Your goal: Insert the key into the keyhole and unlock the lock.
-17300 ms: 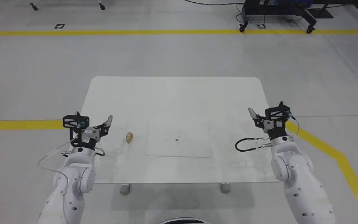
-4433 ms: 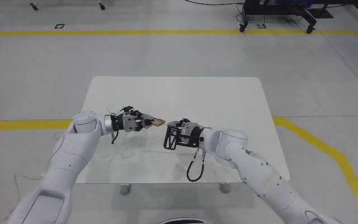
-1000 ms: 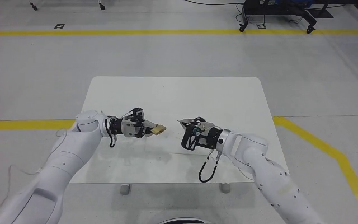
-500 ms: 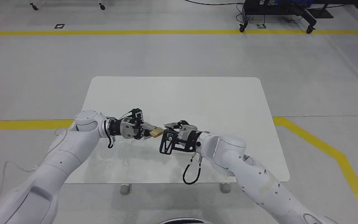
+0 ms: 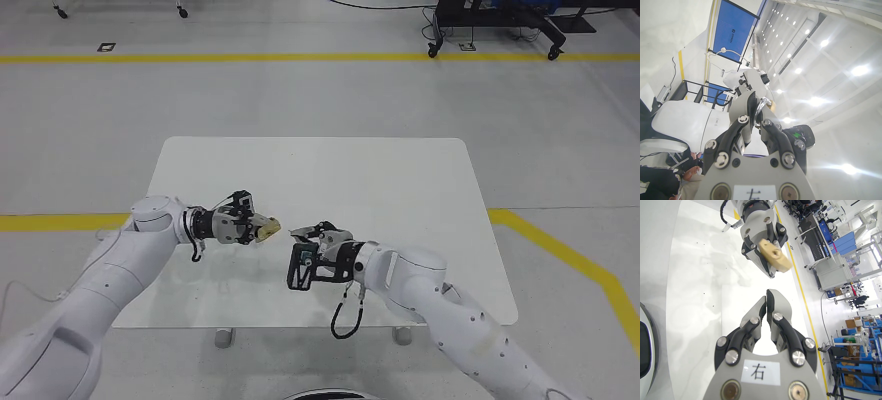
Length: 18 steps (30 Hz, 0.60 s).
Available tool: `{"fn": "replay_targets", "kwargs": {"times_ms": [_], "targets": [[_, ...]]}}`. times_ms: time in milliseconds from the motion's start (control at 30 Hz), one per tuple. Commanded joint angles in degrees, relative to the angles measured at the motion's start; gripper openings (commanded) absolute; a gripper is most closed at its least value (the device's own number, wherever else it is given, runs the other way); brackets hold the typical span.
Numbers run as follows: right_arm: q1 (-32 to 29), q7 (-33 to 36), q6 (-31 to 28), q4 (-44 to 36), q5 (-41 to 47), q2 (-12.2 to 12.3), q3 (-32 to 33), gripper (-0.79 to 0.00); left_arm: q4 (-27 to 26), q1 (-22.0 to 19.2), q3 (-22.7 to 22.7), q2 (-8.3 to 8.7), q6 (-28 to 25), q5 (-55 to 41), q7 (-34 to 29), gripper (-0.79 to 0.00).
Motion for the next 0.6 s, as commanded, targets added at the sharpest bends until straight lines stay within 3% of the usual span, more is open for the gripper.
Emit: {"fn": "replay_targets", "kwargs": {"times_ms": [0, 233, 333, 567], "targets": [[-1.51, -0.66, 0.49, -1.54, -0.55, 0.33, 1.25, -0.785, 0.82, -0.34, 0.25, -0.16, -0.99, 0.61, 0.00, -0.785], [-7.21, -4.36, -1.24, -8.84, -6.57, 1.72, 3.37, -0.785, 3.25, -1.06, 0.90, -1.10, -4.08, 2.69, 0.00, -0.785], [-8.04, -5.07, -3.50, -10.46, -10.57, 2.07, 2.06, -0.785, 5.37, -1.81, 1.47, -1.47, -1.80, 4.77, 0.43, -0.785], [-5.37, 0.15, -0.91, -8.88, -12.94, 1.11, -1.41, -0.785, 5.42, -5.41, 2.39, -3.12, 10.13, 10.80, 19.55, -0.785]]}}
